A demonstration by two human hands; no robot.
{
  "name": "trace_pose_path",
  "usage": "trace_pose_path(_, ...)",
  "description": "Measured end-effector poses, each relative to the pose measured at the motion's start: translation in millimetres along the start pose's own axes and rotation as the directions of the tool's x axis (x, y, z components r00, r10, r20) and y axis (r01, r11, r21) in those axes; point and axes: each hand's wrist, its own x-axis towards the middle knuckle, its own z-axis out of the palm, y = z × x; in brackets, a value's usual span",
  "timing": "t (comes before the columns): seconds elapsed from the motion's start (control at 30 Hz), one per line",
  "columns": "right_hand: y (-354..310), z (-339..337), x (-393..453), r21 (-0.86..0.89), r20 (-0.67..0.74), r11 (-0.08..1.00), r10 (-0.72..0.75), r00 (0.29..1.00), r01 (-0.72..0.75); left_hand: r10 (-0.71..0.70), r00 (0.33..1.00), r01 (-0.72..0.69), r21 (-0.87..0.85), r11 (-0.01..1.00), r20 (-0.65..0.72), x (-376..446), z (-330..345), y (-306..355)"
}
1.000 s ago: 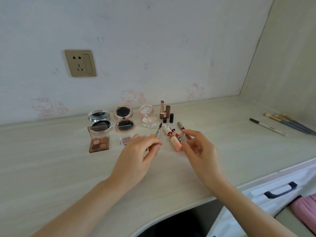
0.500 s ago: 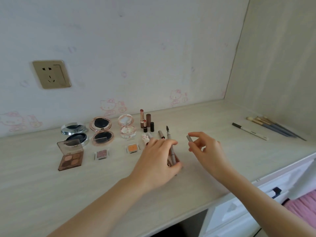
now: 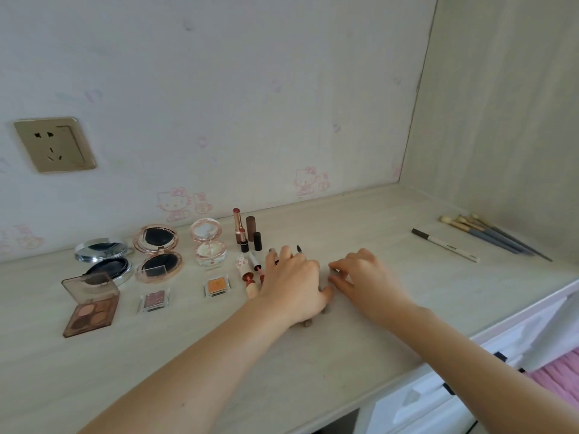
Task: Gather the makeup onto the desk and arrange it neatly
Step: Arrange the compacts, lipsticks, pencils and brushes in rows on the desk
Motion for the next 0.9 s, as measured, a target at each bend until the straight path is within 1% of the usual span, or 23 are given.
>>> trace_pose_path(0.13,1,3,-3,0.041,-0.032,0.999,-0.017,0.999,0.019,-0.008,0.999,0.008,-0.004,1.000,-0.037,-5,1,1)
trace_pose_path(0.23,3,3,-8,0.063,-0.032,0.997,-0.043,0.999,0.045,0.005,0.995,-0.007,-0.024,1.000,-0.101,-14,6,-2)
trace_pose_path(0.33,6,3,-13,0.073,-0.059,0.994,-0.077,0.995,0.081,0.028,0.988,-0.039,-0.069,0.997,-0.155,-27,11,-7)
trace_pose_path(0.47,7,1,-14,0.099,-0.065,0.990,-0.095,0.993,0.101,0.032,0.988,-0.049,-0.114,0.992,-0.149,-37,11,-7)
trace_pose_path(0.67,4,2,-6,0.168,-0.038,0.981,-0.089,0.995,0.094,0.046,0.988,-0.059,-0.086,0.995,-0.148,-43,10,-8)
trace_pose_path(0.9,-14,10,12,0.251,-0.019,0.961,-0.111,0.994,0.112,-0.010,0.987,-0.002,-0.076,0.997,-0.159,-38,5,-12)
